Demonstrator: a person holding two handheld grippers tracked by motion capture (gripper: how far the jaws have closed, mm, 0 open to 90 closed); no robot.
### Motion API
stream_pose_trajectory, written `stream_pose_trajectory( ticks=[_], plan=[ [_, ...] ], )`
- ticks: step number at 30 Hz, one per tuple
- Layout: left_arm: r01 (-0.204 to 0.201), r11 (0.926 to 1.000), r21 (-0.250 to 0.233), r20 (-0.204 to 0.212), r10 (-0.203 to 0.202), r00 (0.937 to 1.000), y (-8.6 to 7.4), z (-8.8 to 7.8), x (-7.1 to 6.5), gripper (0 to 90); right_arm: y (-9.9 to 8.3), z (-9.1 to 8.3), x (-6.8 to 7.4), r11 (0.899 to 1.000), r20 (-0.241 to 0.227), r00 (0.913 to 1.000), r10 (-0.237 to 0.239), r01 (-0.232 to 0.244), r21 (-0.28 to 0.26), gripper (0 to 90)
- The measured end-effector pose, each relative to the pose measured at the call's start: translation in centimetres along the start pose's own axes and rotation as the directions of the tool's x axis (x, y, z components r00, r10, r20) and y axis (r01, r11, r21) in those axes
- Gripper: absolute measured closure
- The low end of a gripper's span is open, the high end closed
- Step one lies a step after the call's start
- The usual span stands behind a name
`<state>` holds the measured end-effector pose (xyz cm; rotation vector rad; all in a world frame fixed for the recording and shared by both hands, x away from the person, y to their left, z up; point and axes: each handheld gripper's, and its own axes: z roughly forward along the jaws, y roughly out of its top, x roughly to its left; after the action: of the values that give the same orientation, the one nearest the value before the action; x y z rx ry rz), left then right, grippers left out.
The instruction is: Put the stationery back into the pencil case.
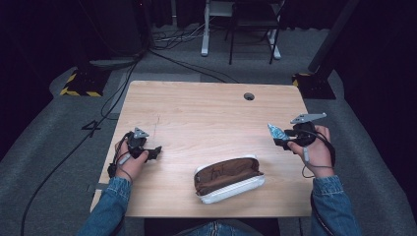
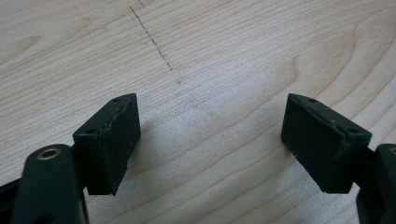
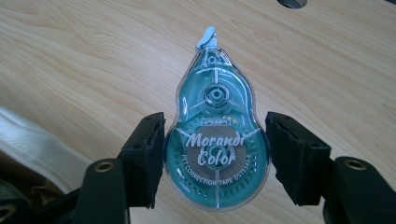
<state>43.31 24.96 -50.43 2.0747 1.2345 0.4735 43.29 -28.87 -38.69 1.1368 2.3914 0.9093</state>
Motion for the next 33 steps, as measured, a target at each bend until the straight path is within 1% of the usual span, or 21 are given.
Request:
stream_pose_trajectory(
  ticks=[9,12,15,16,17,24,25,33],
  plan=[
    [0.0,1.0,0.0,0.0,0.0,1.0,0.0,0.0,0.0,20.1,1.1,-1.6,2.1,0.999,-0.03,0.999,-0.033,0.032,-0.034,40.1],
    [0.0,1.0,0.0,0.0,0.0,1.0,0.0,0.0,0.0,20.1,1.3,-2.0,2.8,0.999,-0.04,0.9985,-0.038,0.037,-0.036,40.1],
    [0.0,1.0,0.0,0.0,0.0,1.0,0.0,0.0,0.0,20.1,1.5,-2.4,3.4,0.998,-0.044,0.9975,-0.055,0.053,-0.041,40.1],
    [0.0,1.0,0.0,0.0,0.0,1.0,0.0,0.0,0.0,20.1,1.5,-2.4,3.4,0.998,-0.044,0.9975,-0.055,0.053,-0.041,40.1],
    [0.0,1.0,0.0,0.0,0.0,1.0,0.0,0.0,0.0,20.1,1.7,-2.6,3.9,0.997,-0.055,0.9965,-0.063,0.061,-0.047,40.1],
    [0.0,1.0,0.0,0.0,0.0,1.0,0.0,0.0,0.0,20.1,2.1,-3.2,5.5,0.994,-0.079,0.9919,-0.099,0.095,-0.05,40.0],
    [0.0,1.0,0.0,0.0,0.0,1.0,0.0,0.0,0.0,20.1,2.1,-3.2,5.5,0.994,-0.079,0.9919,-0.099,0.095,-0.05,40.0],
    [0.0,1.0,0.002,0.002,0.0,1.0,0.0,0.0,0.0,20.1,2.5,-3.5,7.2,0.99,-0.114,0.9844,-0.134,0.129,-0.052,40.0]
  ],
)
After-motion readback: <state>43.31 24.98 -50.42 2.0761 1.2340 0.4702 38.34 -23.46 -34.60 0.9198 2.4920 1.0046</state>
